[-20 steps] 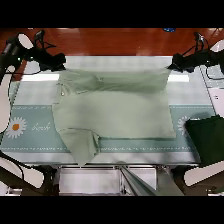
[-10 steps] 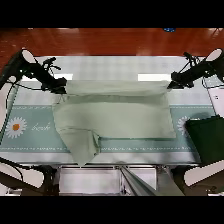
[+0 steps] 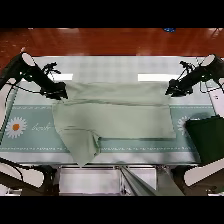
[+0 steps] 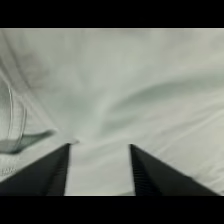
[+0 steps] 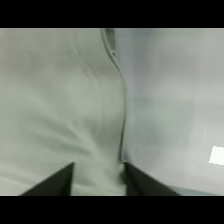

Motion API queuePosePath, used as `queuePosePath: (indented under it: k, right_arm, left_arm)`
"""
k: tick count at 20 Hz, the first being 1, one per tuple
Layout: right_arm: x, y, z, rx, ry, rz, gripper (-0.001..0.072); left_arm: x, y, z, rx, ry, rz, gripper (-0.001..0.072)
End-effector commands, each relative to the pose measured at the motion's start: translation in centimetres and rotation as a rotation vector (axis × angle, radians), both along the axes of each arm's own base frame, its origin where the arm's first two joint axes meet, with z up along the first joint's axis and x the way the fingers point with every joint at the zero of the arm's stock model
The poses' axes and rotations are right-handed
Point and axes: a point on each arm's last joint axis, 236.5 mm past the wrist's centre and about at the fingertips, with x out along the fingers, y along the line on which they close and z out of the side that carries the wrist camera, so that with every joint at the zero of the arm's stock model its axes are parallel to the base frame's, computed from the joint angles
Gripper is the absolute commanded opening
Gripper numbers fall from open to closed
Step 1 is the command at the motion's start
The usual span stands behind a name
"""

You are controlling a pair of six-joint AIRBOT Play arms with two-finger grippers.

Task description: Fold the shirts.

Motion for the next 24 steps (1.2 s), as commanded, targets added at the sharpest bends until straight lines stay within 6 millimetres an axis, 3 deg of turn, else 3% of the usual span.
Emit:
queuePosePath:
  k: [1, 3, 5, 8, 10, 12, 14, 17, 24]
  right_arm:
    - [-1.2, -0.1, 1.0, 0.005, 0.038, -0.017, 0.0412]
    - [-1.8, -1.6, 3.5, -0.013, 0.009, -0.037, 0.0411]
    - [-2.7, -4.0, 5.7, -0.062, -0.061, -0.104, 0.0411]
    - [-6.4, -6.2, 5.7, -0.094, -0.163, -0.270, 0.0411]
    - [-9.7, -4.0, 4.9, -0.015, -0.210, -0.334, 0.0411]
    - [-12.0, 1.0, 5.9, 0.141, -0.308, -0.307, 0.0411]
    - [-13.3, 4.0, 6.8, 0.220, -0.388, -0.325, 0.0412]
    - [-15.3, 5.7, 7.2, 0.253, -0.392, -0.306, 0.0411]
    - [-14.7, 6.2, 8.8, 0.309, -0.429, -0.339, 0.0411]
  left_arm:
    - [-2.3, 1.1, 0.3, 0.034, 0.099, -0.002, 0.0507]
    - [-3.8, 2.5, 1.5, 0.045, 0.148, 0.020, 0.0507]
    - [-4.7, 4.0, 3.2, 0.052, 0.085, 0.082, 0.0507]
    - [-7.9, 7.0, 4.0, 0.078, -0.062, 0.246, 0.0506]
    - [-11.4, 7.0, 3.3, 0.008, -0.122, 0.360, 0.0506]
    - [-13.7, 3.6, 4.0, -0.205, -0.193, 0.464, 0.0506]
    - [-15.7, 2.8, 3.0, -0.246, -0.229, 0.554, 0.0506]
    - [-19.2, 2.3, -0.3, -0.208, -0.114, 0.582, 0.0506]
    - [-19.9, 0.1, -3.5, -0.206, 0.001, 0.590, 0.0506]
